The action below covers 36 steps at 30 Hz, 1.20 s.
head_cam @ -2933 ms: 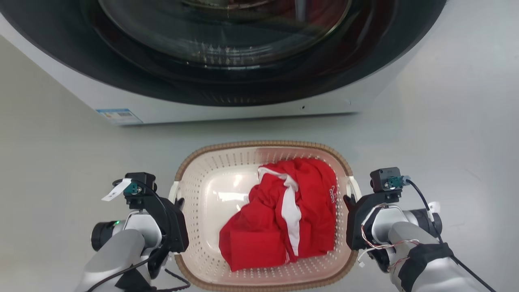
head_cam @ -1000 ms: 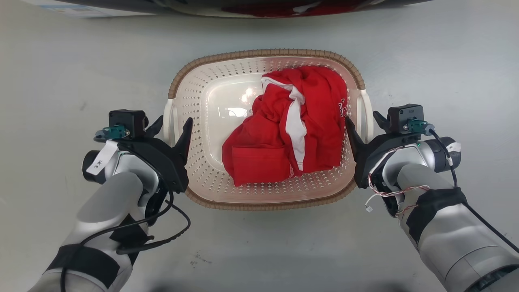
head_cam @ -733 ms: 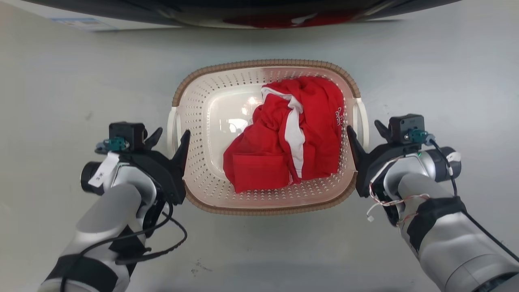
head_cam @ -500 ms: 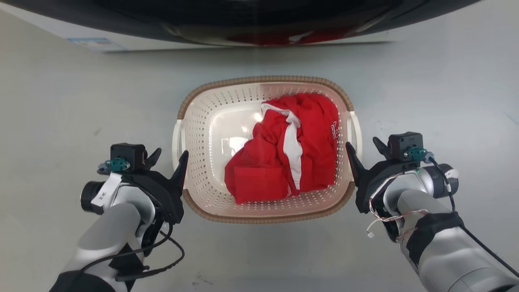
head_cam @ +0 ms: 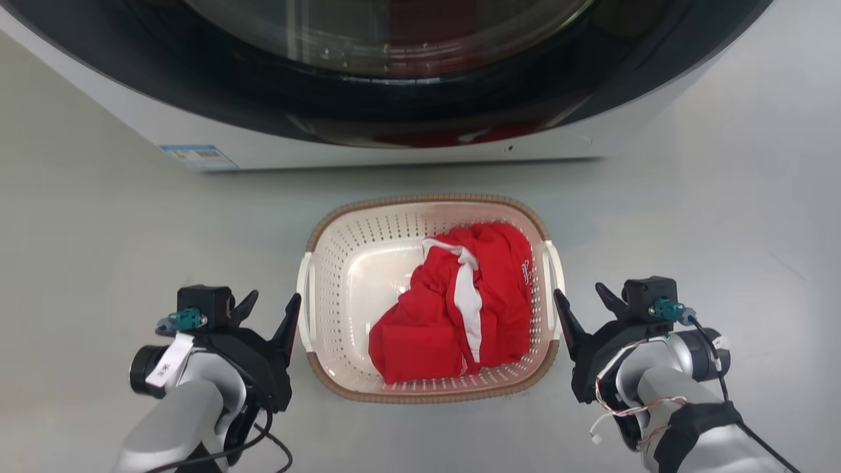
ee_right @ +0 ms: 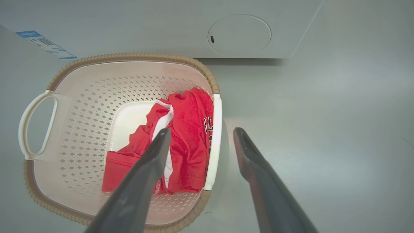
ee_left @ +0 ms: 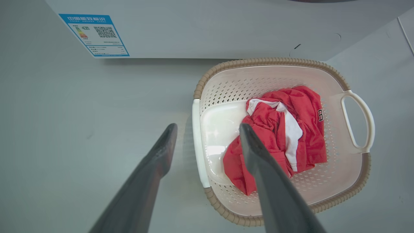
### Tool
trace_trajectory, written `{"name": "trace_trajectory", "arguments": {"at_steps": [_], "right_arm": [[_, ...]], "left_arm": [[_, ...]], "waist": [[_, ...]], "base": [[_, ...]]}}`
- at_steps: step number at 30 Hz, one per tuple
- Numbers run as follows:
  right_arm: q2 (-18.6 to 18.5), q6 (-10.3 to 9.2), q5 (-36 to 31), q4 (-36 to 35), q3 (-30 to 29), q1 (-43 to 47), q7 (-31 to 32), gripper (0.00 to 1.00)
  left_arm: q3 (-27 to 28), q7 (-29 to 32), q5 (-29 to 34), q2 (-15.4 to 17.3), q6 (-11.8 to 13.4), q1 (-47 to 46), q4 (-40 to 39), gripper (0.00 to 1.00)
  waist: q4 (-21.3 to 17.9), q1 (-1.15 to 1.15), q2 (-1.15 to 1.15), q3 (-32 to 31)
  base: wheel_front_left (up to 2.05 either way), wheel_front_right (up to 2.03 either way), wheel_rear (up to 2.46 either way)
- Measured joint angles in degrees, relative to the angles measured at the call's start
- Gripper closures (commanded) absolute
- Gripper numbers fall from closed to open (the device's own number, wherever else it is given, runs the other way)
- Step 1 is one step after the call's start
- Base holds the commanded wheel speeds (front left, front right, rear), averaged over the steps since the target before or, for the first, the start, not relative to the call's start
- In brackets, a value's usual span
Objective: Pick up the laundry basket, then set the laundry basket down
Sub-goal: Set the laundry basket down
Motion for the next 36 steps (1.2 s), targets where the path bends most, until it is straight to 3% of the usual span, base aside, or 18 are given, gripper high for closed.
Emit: {"name": "trace_trajectory", "arguments": {"at_steps": [9,17,26,36], "right_arm": [[-0.2,-0.6,0.5,-5.2,-2.4,5.9,0.0,0.0],[-2.7,-3.37,0.2,-12.8,-4.8,10.7,0.0,0.0],[-5.9,-7.58,-2.9,-25.9,-8.3,18.5,0.0,0.0],[-8.7,-9.49,-7.9,-40.5,-11.1,25.9,0.0,0.0]], "left_arm": [[3.1,0.0,0.0,0.9,0.1,5.0,-2.9,0.0],[6.3,0.0,1.2,2.2,2.6,9.7,-8.5,0.0],[10.2,0.0,5.9,5.1,7.6,16.0,-20.2,0.0],[14.7,0.0,12.6,8.6,12.5,23.6,-37.2,0.0]], "waist": [[-0.1,0.0,0.0,-7.6],[-0.2,0.0,0.0,-14.0],[-0.4,0.0,0.0,-20.8],[-0.5,0.0,0.0,-25.7]], "base": [[0.0,0.0,0.0],[0.0,0.0,0.0],[0.0,0.0,0.0],[0.0,0.0,0.0]]}}
